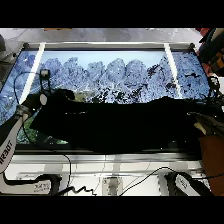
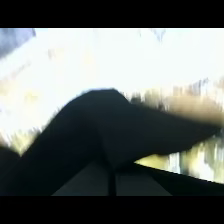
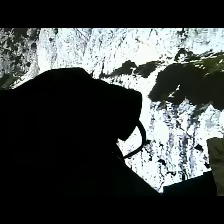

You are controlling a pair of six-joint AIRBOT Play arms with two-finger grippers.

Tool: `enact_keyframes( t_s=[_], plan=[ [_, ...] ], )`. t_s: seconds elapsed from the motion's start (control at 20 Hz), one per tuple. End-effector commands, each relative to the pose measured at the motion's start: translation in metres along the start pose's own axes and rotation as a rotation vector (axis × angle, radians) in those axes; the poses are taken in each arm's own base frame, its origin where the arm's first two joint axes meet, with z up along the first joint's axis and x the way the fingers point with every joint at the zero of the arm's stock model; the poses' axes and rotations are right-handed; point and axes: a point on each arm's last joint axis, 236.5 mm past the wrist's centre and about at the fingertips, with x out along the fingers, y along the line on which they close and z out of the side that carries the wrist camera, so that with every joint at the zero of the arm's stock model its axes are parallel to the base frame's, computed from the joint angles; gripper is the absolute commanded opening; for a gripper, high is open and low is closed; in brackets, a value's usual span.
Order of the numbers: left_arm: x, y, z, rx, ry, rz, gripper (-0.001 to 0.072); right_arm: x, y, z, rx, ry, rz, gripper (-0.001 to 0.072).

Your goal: Fold the clothes and pants, and hang the long-sleeved shirts on hangers.

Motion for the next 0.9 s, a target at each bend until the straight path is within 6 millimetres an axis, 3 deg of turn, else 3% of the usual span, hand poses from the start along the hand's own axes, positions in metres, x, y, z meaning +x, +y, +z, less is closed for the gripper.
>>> enact_keyframes(
  t_s=[0.0, 0.15, 0.25, 0.3, 0.45, 0.65, 0.75, 0.85],
  plan=[
    [-0.029, 0.017, 0.087, 0.021, -0.194, 0.04, 0.001, 0.0, -0.007, 0.002, -0.019, -0.006, -0.03, 0.002],
    [-0.072, 0.036, 0.155, 0.009, -0.346, 0.075, 0.0009, -0.001, -0.018, 0.009, -0.034, -0.036, -0.075, 0.002],
    [-0.083, 0.039, 0.166, 0.008, -0.366, 0.081, 0.0009, -0.001, -0.021, 0.013, -0.035, -0.055, -0.09, 0.002],
    [-0.079, 0.038, 0.156, 0.007, -0.319, 0.077, 0.0008, -0.002, -0.022, 0.014, -0.037, -0.059, -0.096, 0.002],
    [-0.07, 0.036, 0.091, 0.023, -0.024, 0.065, 0.0008, -0.002, -0.025, 0.013, -0.052, -0.05, -0.108, 0.002],
    [-0.081, 0.039, 0.051, 0.239, 0.23, 0.082, 0.0009, -0.002, -0.026, 0.013, -0.052, -0.052, -0.111, 0.0021],
    [-0.077, 0.02, 0.028, 0.409, 0.361, 0.016, 0.0008, -0.002, -0.026, 0.013, -0.052, -0.052, -0.11, 0.002],
    [-0.06, -0.01, 0.017, 0.54, 0.389, -0.046, 0.0009, -0.002, -0.025, 0.013, -0.052, -0.052, -0.109, 0.002]
  ],
)
